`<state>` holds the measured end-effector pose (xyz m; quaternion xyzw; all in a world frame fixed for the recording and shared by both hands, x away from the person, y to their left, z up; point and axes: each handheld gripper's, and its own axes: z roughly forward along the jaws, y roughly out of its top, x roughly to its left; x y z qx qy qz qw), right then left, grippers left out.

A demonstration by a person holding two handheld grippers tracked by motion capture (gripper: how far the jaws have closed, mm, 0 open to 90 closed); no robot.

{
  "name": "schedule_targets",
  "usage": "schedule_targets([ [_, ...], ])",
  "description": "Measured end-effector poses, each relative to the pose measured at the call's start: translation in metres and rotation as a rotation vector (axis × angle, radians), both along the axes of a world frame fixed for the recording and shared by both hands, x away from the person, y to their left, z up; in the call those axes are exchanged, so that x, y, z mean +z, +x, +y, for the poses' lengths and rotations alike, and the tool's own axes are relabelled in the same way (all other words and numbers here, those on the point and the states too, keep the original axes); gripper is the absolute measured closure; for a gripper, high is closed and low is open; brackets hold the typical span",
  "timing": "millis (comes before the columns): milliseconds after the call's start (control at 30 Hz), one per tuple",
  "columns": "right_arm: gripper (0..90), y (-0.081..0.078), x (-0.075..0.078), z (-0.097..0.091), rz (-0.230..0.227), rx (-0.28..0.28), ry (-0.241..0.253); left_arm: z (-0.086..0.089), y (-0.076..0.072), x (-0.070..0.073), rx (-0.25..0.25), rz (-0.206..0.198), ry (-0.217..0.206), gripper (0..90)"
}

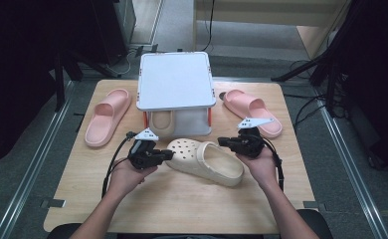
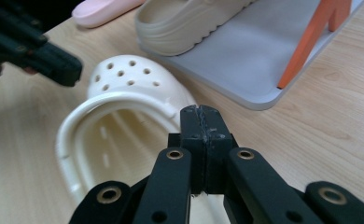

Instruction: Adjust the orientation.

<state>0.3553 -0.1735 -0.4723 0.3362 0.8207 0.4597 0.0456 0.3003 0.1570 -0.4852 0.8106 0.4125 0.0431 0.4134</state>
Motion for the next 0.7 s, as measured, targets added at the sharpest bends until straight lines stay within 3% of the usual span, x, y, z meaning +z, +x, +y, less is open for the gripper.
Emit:
schedule_targets([
  [267, 89.3, 0.011, -0.007, 0.010, 0.019, 0.008, -0.026, -0.001, -0.002, -0.010, 0.005, -0.012, 0.043, 83.4],
  [433, 88.5, 0.012, -0.007, 0.011, 0.026, 0.010, -0.027, -0.001, -0.003, -0.012, 0.007, -0.016, 0.032, 83.1],
  [700, 90.0, 0.005, -0.007, 0.014, -0.003, 0.003, -0.049, -0.003, -0.001, -0.012, -0.004, -0.022, 0.038, 82.9],
])
